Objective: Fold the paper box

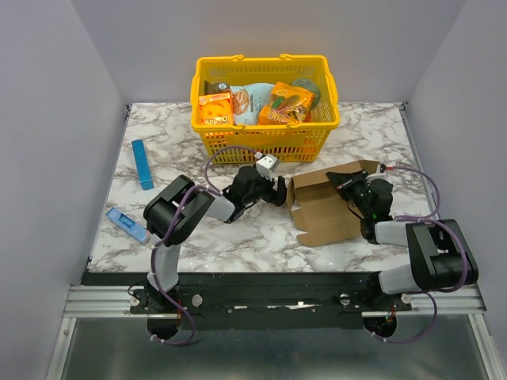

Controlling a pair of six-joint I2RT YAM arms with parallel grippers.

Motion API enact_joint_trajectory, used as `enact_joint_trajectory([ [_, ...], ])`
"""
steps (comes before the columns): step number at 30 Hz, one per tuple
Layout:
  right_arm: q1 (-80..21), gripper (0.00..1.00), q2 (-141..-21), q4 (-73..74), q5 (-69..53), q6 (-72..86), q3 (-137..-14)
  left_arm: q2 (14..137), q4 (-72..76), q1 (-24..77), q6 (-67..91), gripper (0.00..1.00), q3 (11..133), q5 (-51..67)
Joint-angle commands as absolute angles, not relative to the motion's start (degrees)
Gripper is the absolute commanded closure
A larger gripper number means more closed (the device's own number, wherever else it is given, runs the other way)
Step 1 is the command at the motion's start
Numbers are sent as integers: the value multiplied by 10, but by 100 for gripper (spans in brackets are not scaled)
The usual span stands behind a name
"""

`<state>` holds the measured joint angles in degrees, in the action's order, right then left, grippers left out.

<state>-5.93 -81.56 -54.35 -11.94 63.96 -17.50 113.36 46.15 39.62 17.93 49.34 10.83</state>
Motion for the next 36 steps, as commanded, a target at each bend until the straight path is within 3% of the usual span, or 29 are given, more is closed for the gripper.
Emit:
enact_joint_trajectory([
  [1, -60, 94, -809, -530, -95, 578, -163, 1121, 482, 390, 228, 15, 514, 176],
  [19, -59, 94, -823, -529, -84, 580, -155, 1149, 528, 431, 266, 19, 541, 213],
  [36, -59, 96, -824, -530, -65, 596, -133, 1172, 586, 476, 303, 12, 539, 156],
])
